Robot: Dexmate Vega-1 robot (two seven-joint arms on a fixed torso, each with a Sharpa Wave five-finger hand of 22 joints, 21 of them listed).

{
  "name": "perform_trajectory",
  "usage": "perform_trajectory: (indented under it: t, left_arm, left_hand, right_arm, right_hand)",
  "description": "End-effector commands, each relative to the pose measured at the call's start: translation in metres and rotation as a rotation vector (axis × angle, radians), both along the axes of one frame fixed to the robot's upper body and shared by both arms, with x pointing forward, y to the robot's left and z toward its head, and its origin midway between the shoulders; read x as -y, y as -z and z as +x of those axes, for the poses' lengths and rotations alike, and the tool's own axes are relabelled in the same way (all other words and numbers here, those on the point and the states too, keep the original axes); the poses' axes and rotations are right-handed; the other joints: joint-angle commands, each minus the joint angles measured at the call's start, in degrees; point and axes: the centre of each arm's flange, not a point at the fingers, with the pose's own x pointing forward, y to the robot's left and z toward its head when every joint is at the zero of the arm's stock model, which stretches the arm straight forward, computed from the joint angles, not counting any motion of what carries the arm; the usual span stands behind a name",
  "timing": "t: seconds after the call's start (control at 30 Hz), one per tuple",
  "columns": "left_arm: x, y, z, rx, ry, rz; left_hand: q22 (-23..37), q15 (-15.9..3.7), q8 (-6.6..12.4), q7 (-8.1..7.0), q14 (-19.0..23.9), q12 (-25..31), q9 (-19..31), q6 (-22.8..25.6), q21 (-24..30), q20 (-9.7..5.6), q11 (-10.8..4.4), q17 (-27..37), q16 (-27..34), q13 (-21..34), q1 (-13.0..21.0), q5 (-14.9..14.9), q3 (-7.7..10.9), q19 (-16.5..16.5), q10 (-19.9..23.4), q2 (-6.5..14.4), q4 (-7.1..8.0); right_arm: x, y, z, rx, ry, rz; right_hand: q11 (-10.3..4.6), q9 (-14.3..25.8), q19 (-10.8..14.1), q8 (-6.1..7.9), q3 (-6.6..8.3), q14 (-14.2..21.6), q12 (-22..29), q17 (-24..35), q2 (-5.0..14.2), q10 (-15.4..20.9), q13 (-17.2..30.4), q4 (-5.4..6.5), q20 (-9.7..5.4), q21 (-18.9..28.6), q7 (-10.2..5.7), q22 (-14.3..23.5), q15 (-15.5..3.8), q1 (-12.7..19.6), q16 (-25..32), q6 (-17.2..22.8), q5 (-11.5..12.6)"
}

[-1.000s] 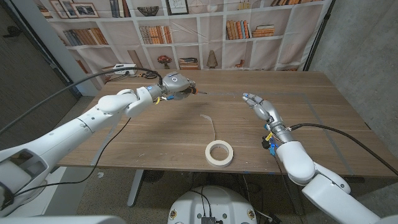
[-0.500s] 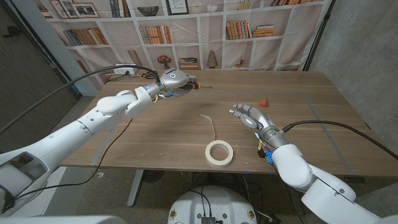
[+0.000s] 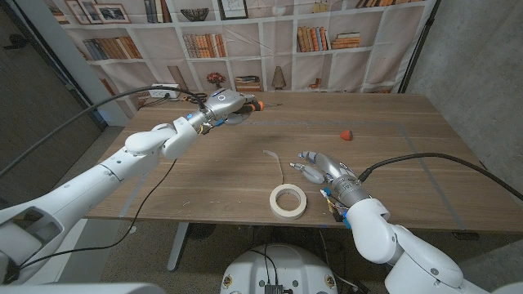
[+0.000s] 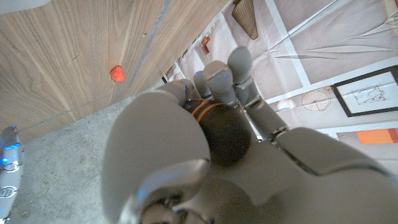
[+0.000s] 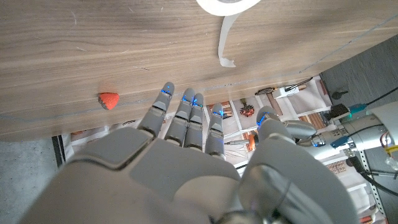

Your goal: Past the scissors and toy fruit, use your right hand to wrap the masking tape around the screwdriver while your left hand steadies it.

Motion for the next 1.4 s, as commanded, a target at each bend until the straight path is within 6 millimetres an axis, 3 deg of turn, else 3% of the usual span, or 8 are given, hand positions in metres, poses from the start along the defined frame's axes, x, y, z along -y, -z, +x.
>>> perform_trajectory:
  t: [0.03, 0.43, 0.57, 0.8, 0.87, 1.0, 1.2, 1.4]
  left_arm:
    - [0.000, 0.000, -0.003, -0.027, 0.029, -0.070]
    - [0.003, 0.000, -0.008, -0.015, 0.027, -0.061]
    - [0.005, 0.000, -0.008, -0.014, 0.032, -0.059]
    - [0.008, 0.000, -0.007, -0.016, 0.026, -0.052]
    - [0.008, 0.000, -0.007, -0.016, 0.027, -0.052]
    - [0.008, -0.001, -0.005, -0.019, 0.022, -0.052]
    - [0.009, -0.002, -0.003, -0.020, 0.025, -0.050]
    - [0.009, -0.003, -0.002, -0.018, 0.024, -0.051]
  left_hand:
    - [-0.31, -1.37, 0.45, 0.09, 1.84, 0.25, -0.02, -0.05, -0.15, -4.04, 0.38, 0.14, -0.11, 0.20, -0.76, 0.10, 5.99, -0.03, 0.14, -0.08, 5.20]
    - [-1.23, -1.38, 0.87, 0.02, 1.90, 0.68, -0.34, -0.26, 0.08, -4.07, 0.22, 0.26, -0.38, 0.53, -1.27, -0.21, 6.58, -0.32, 0.11, -0.28, 5.19]
    - [-0.97, -1.32, 0.98, -0.04, 2.02, 0.65, -0.38, -0.30, 0.41, -4.03, 0.14, 0.08, -0.52, 0.43, -1.38, -0.27, 6.70, -0.46, 0.06, -0.28, 5.19]
    - [-1.91, -1.39, 1.21, -0.09, 2.06, 0.76, -0.59, -0.35, 0.41, -4.16, -0.01, 0.28, -0.55, 0.40, -1.65, -0.47, 6.95, -0.39, 0.04, -0.36, 5.12]
    - [-1.98, -1.39, 1.23, -0.09, 1.99, 0.74, -0.58, -0.39, 0.40, -4.18, -0.09, 0.17, -0.65, 0.36, -1.68, -0.49, 6.96, -0.40, 0.04, -0.37, 5.12]
    - [-1.99, -1.40, 1.37, -0.19, 2.02, 0.77, -0.61, -0.50, 0.69, -4.24, -0.12, 0.15, -0.74, 0.31, -1.85, -0.59, 7.09, -0.44, 0.03, -0.37, 5.12]
    - [-2.12, -1.42, 1.57, -0.20, 2.10, 0.69, -0.65, -0.62, 0.99, -4.26, -0.19, 0.25, -0.79, -0.07, -2.12, -0.76, 7.22, -0.51, 0.20, -0.39, 5.16]
    - [-2.33, -1.41, 1.75, -0.27, 1.91, 0.78, -0.87, -0.66, 1.28, -4.27, -0.30, 0.20, -0.99, 0.01, -2.39, -0.93, 7.46, -0.68, 0.01, -0.34, 5.13]
  right_arm:
    - [-0.008, 0.012, -0.022, -0.019, 0.076, -0.107]
    - [-0.031, 0.024, -0.034, 0.005, 0.121, -0.253]
    - [-0.041, 0.025, -0.036, 0.023, 0.131, -0.335]
    - [-0.050, 0.027, -0.036, 0.037, 0.152, -0.417]
    - [-0.052, 0.027, -0.037, 0.048, 0.160, -0.435]
    - [-0.057, 0.029, -0.037, 0.069, 0.154, -0.464]
    - [-0.065, 0.034, -0.031, 0.074, 0.123, -0.494]
    - [-0.067, 0.037, -0.028, 0.095, 0.102, -0.486]
  right_hand:
    - [-0.75, 0.24, -0.45, 0.12, 0.18, -1.07, -0.13, 0.50, -0.53, -0.74, 0.45, -0.56, -0.02, -0.10, -0.47, 0.10, -0.65, 1.20, 0.00, 0.28, 0.56]
    - [-2.33, 0.34, -0.41, 0.14, 0.18, -1.60, 0.37, 1.34, -2.46, -1.17, 1.09, -1.51, -0.43, -0.14, -0.82, 0.08, -1.83, 4.69, 0.06, -0.05, 1.53]
    - [-4.30, 0.41, 0.97, 0.49, 0.21, -0.13, 1.44, 2.45, -4.24, -0.48, 1.74, -1.71, -0.94, 0.37, -2.22, 0.14, -3.81, 8.55, 1.08, 0.78, 2.88]
    - [-7.85, 0.51, 1.23, -0.02, 0.27, -1.29, 1.83, 4.85, -6.40, -1.63, 2.49, -1.61, -2.05, 0.43, -5.33, 0.32, -3.94, 15.20, 2.07, -0.73, 5.03]
    - [-8.23, 0.53, 0.60, -0.09, 0.20, -2.05, 1.75, 5.40, -6.84, -2.11, 2.63, -1.59, -2.42, 0.17, -5.94, 0.35, -3.69, 16.48, 2.17, -1.09, 5.47]
    - [-10.44, 0.61, 0.16, 0.54, -0.02, -3.11, 2.78, 7.44, -7.98, -0.35, 3.14, -1.49, -3.26, 0.00, -8.25, 0.47, -4.07, 21.08, 3.34, 0.13, 7.00]
    - [-11.65, 0.65, 1.12, 1.44, -0.24, -3.02, 3.94, 9.82, -8.36, 1.83, 3.71, -1.18, -4.11, 0.36, -9.65, 0.54, -5.38, 25.83, 5.35, 2.73, 8.50]
    - [-11.69, 0.69, 2.29, 2.43, -1.74, -1.94, 5.75, 12.32, -9.04, 5.10, 4.50, -0.29, -5.28, 0.81, -9.79, 0.65, -6.60, 27.59, 7.87, 6.25, 9.26]
